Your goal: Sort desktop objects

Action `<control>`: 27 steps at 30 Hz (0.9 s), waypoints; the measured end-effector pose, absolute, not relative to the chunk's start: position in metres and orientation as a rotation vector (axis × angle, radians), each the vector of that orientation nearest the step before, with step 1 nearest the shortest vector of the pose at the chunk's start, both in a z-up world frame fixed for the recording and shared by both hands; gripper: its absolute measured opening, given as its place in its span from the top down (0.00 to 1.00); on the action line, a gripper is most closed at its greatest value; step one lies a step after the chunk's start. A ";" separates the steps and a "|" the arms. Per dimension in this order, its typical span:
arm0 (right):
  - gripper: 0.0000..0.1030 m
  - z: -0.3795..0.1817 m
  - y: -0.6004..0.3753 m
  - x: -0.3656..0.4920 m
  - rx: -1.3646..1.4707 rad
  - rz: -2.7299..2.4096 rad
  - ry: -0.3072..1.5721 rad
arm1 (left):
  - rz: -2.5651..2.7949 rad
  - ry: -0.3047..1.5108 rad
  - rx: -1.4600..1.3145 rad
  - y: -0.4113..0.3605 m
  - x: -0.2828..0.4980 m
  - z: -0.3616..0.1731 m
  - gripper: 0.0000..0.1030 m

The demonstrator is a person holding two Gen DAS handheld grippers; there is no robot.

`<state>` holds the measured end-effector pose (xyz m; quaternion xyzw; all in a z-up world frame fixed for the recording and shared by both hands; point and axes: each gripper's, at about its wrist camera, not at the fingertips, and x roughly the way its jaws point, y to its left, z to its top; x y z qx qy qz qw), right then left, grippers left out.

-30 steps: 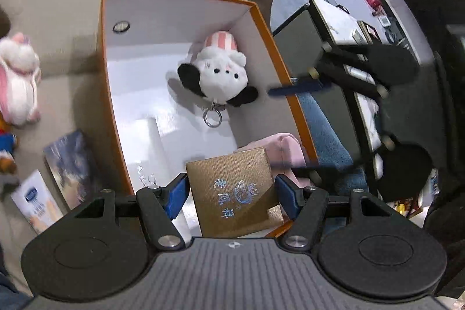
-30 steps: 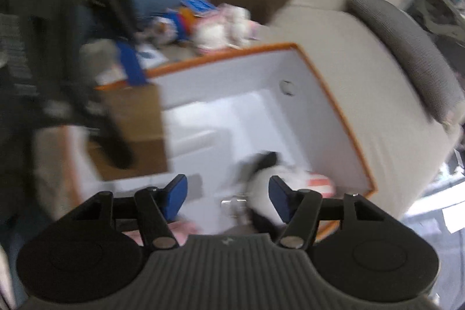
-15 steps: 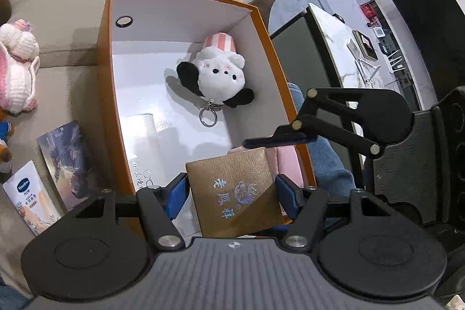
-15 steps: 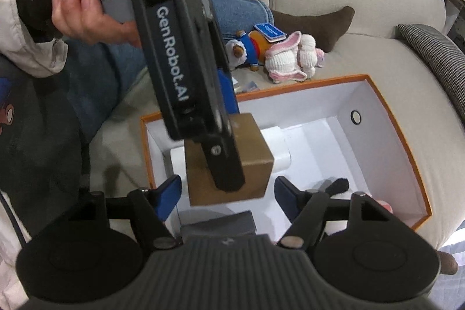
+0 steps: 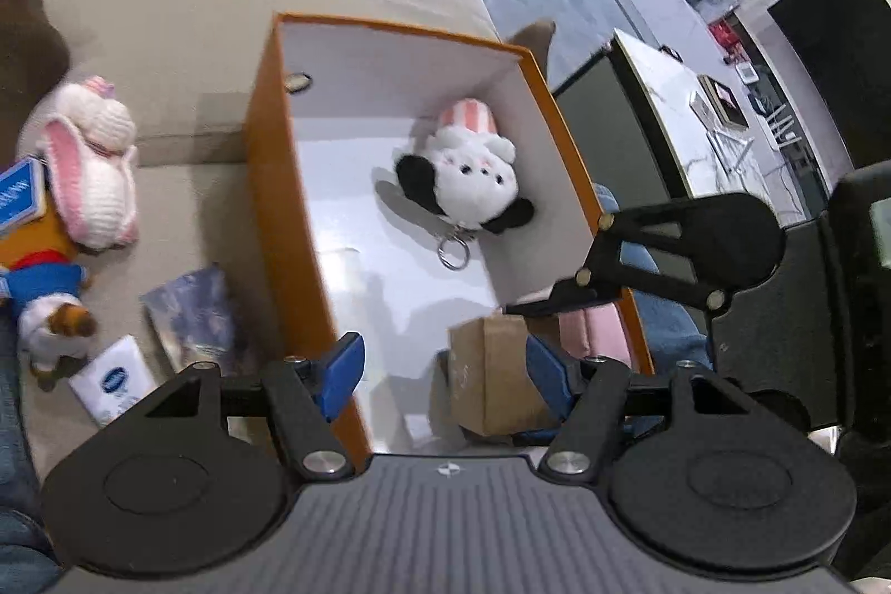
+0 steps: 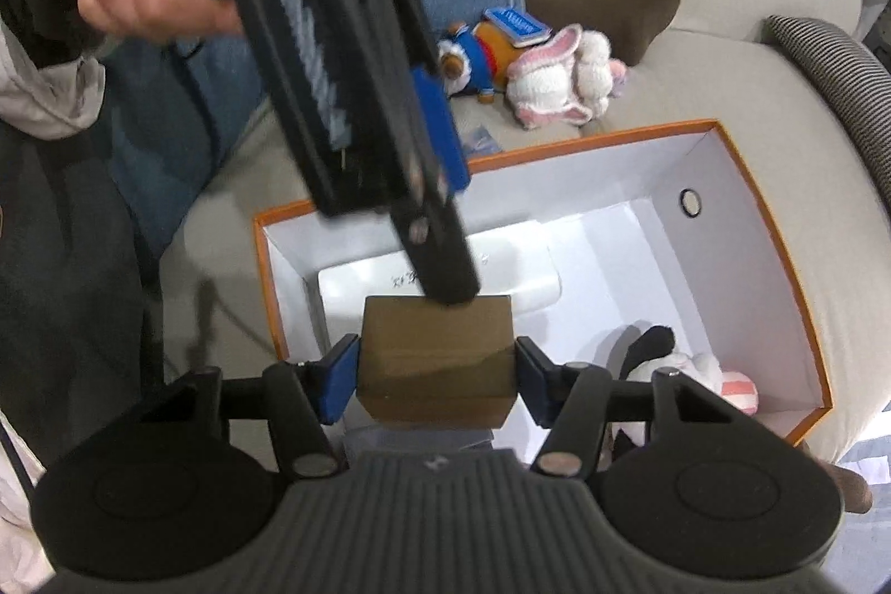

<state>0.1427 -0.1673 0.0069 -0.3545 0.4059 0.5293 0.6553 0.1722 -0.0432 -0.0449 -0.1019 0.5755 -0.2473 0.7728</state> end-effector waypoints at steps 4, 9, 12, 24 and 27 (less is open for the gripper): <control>0.41 0.002 -0.155 0.143 -0.828 1.219 0.947 | -0.528 1.221 -0.242 -0.027 0.169 -0.040 0.27; 0.41 -0.004 -0.143 0.144 -0.812 1.247 0.981 | -0.514 1.205 -0.270 -0.011 0.166 -0.040 0.27; 0.41 -0.014 -0.139 0.145 -0.824 1.253 1.019 | -0.513 1.198 -0.277 -0.003 0.165 -0.041 0.27; 0.41 -0.046 -0.133 0.163 -0.857 1.262 1.234 | -0.476 1.203 -0.294 0.018 0.165 -0.049 0.27; 0.41 -0.050 -0.128 0.166 -0.891 1.277 1.259 | -0.467 1.204 -0.299 0.021 0.165 -0.049 0.27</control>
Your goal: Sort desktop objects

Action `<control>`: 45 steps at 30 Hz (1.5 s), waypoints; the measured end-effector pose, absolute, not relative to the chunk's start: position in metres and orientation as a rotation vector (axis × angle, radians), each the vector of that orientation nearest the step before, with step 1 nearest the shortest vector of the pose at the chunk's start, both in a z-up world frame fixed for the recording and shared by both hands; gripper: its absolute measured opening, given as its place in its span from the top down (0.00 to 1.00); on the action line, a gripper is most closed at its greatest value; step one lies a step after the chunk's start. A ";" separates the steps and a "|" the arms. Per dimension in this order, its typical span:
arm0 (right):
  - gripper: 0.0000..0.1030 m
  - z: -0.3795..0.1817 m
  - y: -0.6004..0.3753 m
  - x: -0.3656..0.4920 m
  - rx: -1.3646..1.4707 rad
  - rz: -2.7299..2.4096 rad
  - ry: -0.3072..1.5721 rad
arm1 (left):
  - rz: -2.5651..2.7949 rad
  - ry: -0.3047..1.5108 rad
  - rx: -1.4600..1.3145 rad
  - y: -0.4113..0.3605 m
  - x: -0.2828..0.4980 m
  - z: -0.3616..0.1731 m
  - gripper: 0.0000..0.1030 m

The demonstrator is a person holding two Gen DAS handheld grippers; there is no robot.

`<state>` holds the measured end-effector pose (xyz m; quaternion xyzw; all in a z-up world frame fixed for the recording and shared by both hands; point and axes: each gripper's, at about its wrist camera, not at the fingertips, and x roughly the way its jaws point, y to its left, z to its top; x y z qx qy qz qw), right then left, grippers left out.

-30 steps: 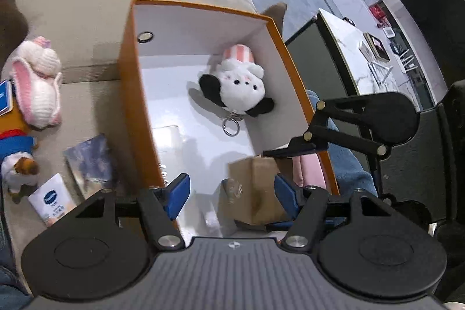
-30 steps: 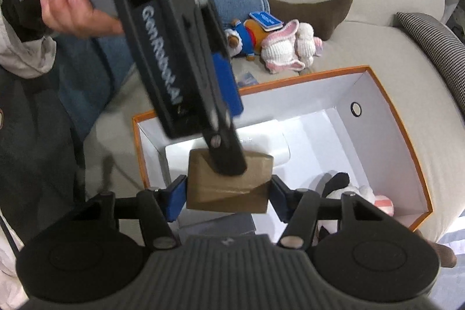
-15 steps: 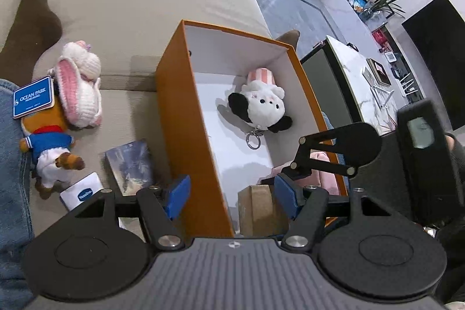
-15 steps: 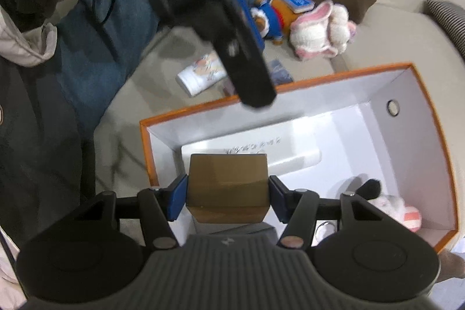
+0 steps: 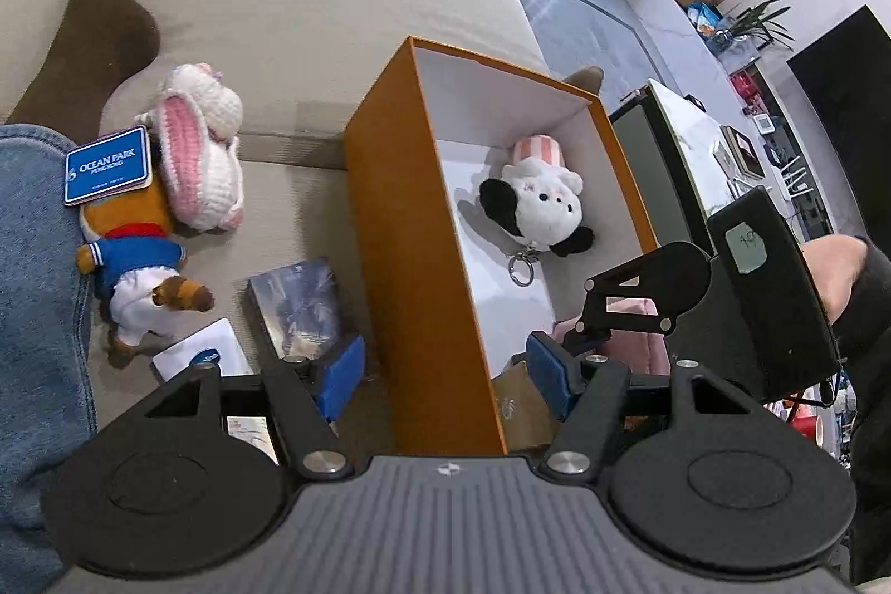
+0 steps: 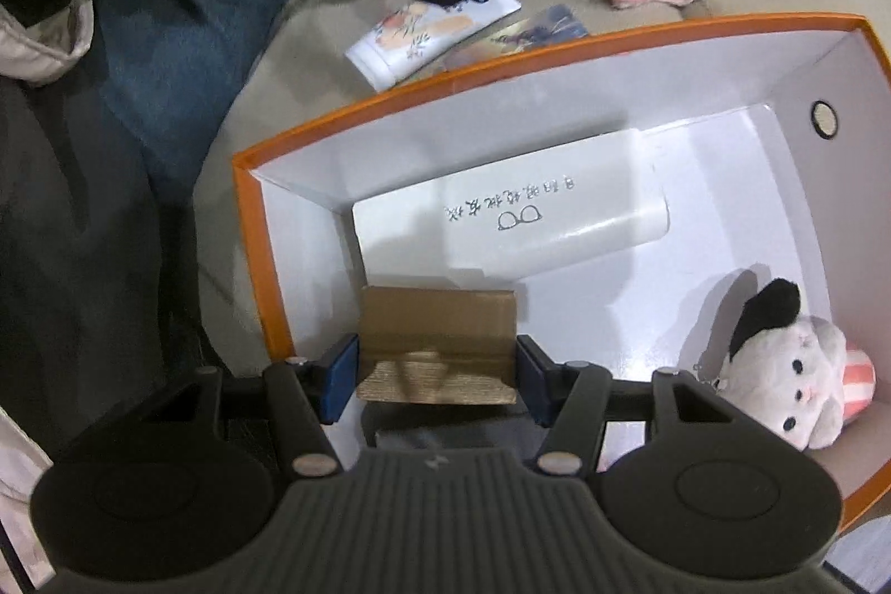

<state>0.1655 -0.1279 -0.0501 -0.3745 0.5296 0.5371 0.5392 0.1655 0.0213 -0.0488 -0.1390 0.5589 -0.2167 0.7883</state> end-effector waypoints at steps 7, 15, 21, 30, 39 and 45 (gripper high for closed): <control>0.41 -0.044 -0.119 0.160 -1.037 1.326 1.271 | -0.461 1.198 -0.302 0.028 0.167 -0.048 0.27; 0.79 -0.041 -0.109 0.180 -0.955 1.252 1.248 | -0.407 1.190 -0.278 0.048 0.168 -0.045 0.27; 0.81 -0.049 -0.110 0.175 -0.910 1.278 1.315 | -0.373 1.194 -0.269 0.062 0.169 -0.047 0.27; 0.78 0.008 -0.100 0.163 -0.810 1.265 1.089 | -0.277 1.228 -0.237 0.085 0.158 -0.052 0.27; 0.67 0.014 -0.033 0.146 -0.877 1.120 0.983 | -0.144 1.334 -0.231 0.094 0.160 -0.100 0.27; 0.61 -0.016 -0.003 0.153 -1.000 1.100 1.022 | -0.142 1.388 -0.267 0.089 0.175 -0.130 0.27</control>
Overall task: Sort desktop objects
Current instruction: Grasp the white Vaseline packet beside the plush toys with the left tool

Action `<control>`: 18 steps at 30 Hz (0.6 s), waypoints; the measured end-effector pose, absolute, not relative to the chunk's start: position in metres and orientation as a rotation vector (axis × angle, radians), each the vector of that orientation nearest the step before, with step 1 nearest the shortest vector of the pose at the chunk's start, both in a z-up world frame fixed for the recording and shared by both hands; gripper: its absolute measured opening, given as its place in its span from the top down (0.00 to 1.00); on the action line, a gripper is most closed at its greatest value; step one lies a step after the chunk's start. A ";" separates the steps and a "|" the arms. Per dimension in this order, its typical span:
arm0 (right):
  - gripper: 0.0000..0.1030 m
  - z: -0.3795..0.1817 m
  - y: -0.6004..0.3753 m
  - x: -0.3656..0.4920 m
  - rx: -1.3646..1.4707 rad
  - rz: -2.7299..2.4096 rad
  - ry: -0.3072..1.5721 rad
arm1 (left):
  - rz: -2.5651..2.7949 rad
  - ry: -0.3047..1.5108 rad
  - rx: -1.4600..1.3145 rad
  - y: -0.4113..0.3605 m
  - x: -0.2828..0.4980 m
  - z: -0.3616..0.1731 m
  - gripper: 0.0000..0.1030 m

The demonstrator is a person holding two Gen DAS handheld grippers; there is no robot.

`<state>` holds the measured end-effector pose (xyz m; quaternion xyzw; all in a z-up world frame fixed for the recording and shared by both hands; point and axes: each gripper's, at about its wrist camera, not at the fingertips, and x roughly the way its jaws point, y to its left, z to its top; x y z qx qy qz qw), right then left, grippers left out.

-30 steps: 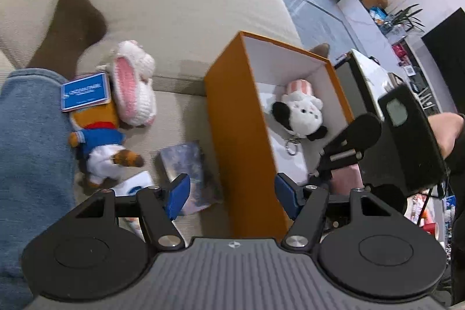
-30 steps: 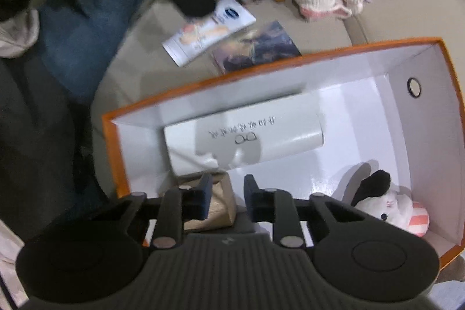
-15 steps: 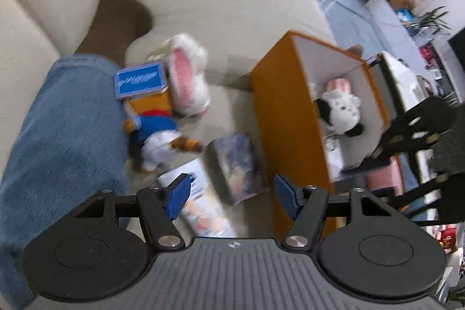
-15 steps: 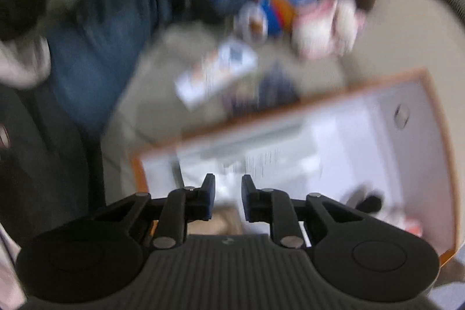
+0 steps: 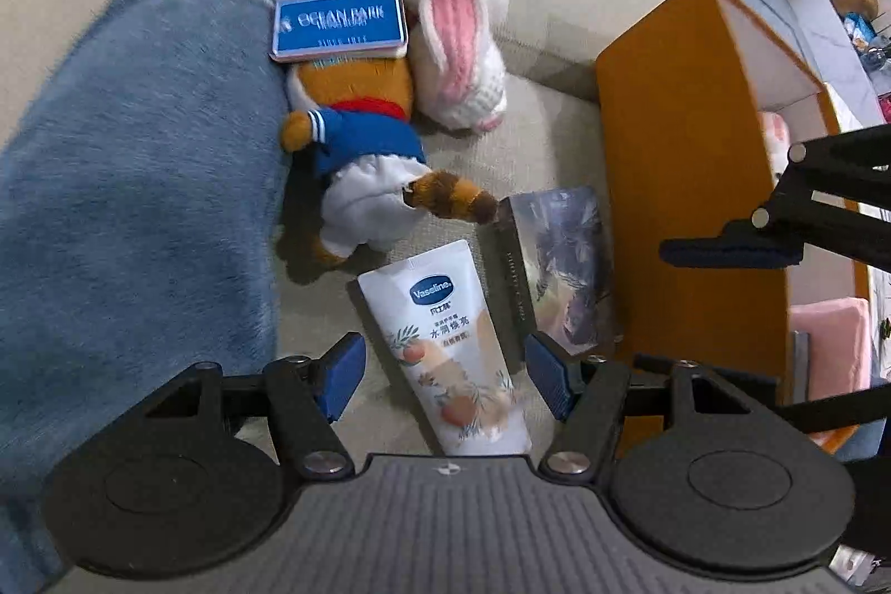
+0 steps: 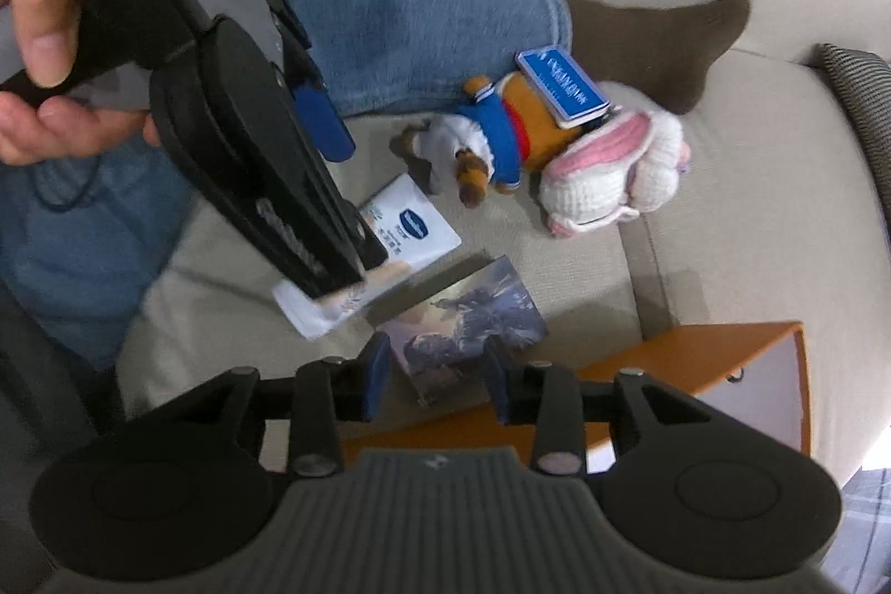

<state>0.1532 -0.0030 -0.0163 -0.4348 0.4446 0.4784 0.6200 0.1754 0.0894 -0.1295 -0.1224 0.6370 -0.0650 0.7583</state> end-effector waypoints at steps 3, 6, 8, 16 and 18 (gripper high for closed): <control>0.56 -0.028 0.005 0.161 -1.027 1.096 1.043 | -0.118 1.410 -0.263 0.090 0.183 -0.143 0.27; 0.54 -0.038 0.009 0.168 -1.051 1.108 1.065 | -0.113 1.402 -0.245 0.088 0.186 -0.148 0.27; 0.54 -0.042 0.012 0.172 -1.058 1.113 1.077 | -0.100 1.405 -0.224 0.086 0.188 -0.152 0.27; 0.54 -0.052 0.014 0.177 -1.064 1.146 1.075 | -0.115 1.393 -0.187 0.087 0.187 -0.161 0.29; 0.54 -0.054 0.014 0.177 -1.068 1.144 1.071 | -0.127 1.382 -0.192 0.089 0.185 -0.160 0.33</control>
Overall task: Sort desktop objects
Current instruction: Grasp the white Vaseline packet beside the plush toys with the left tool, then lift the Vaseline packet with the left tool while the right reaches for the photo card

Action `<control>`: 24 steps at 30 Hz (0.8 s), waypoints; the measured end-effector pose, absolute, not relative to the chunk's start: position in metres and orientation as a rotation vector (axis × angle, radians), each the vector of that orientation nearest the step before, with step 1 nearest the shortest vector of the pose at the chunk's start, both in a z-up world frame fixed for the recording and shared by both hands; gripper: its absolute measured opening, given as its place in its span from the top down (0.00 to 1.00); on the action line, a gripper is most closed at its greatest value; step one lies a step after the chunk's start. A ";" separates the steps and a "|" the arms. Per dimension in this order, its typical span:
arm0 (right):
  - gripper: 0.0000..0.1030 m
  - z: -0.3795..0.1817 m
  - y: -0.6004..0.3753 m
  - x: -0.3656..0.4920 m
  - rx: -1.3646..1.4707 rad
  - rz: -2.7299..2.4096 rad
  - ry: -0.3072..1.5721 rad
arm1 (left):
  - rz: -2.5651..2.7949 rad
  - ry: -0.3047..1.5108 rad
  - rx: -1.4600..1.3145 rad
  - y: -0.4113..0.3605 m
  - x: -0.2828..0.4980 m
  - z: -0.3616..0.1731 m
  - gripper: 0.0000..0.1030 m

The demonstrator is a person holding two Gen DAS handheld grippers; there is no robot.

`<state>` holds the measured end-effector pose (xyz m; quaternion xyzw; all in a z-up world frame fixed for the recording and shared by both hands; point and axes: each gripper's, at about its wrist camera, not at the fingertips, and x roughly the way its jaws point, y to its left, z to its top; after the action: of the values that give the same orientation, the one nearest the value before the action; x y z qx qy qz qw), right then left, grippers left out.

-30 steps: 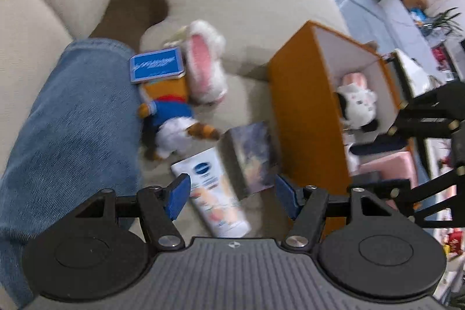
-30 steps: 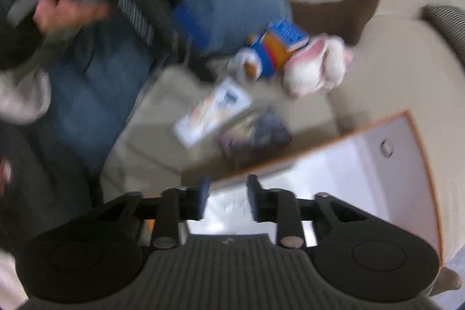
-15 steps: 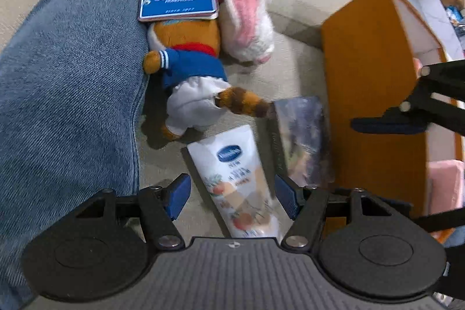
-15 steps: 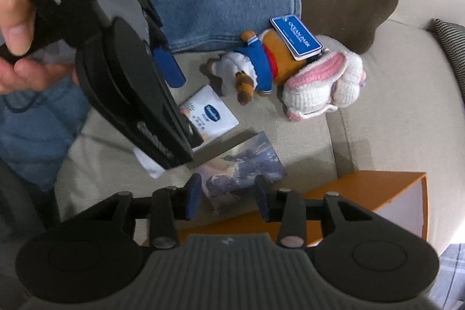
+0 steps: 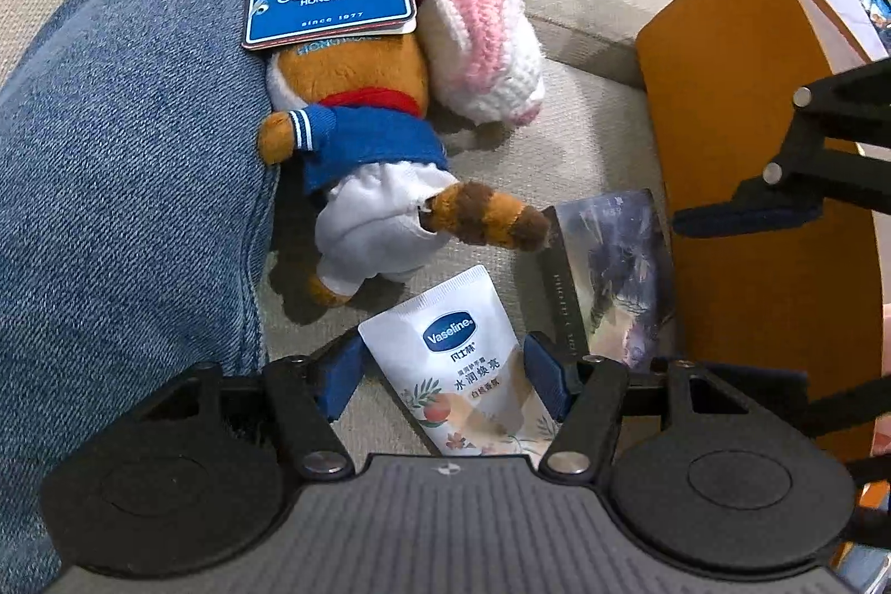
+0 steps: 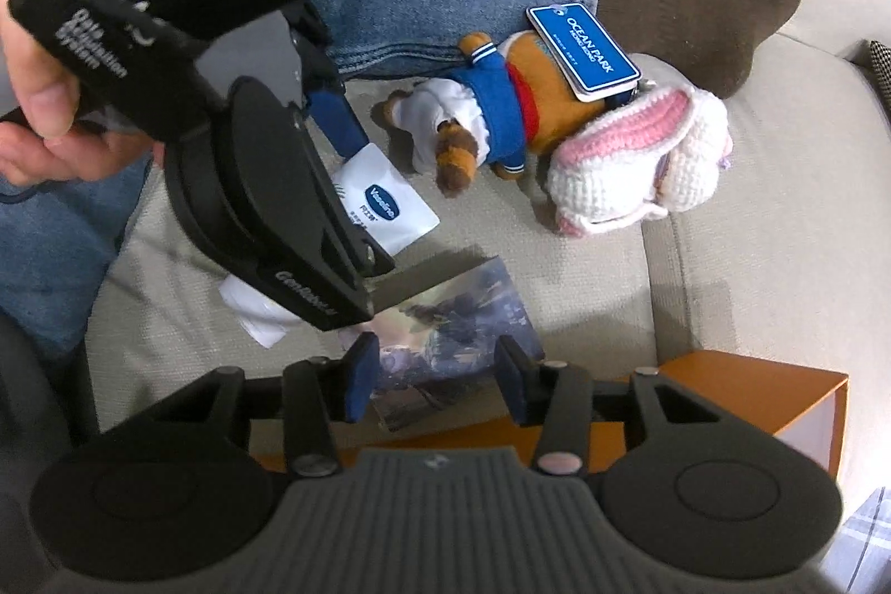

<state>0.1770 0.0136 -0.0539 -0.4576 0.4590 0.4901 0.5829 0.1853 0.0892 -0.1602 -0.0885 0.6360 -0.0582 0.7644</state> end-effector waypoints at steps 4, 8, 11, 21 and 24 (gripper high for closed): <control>0.54 -0.055 0.012 0.178 -1.064 1.135 1.070 | -0.168 1.386 -0.340 0.109 0.183 -0.159 0.76; 0.54 -0.052 0.010 0.178 -1.062 1.137 1.066 | -0.156 1.361 -0.358 0.119 0.178 -0.157 0.83; 0.54 -0.051 0.009 0.175 -1.065 1.137 1.068 | -0.158 1.364 -0.364 0.122 0.177 -0.151 0.82; 0.54 -0.049 0.007 0.168 -1.075 1.154 1.060 | -0.157 1.432 -0.309 0.105 0.177 -0.161 0.46; 0.54 -0.047 0.006 0.168 -1.075 1.156 1.055 | -0.157 1.428 -0.293 0.103 0.174 -0.163 0.42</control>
<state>0.1676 0.0060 -0.0472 -0.4601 0.4519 0.4952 0.5821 0.1743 0.1026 -0.1631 -0.1338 0.6517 -0.0715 0.7432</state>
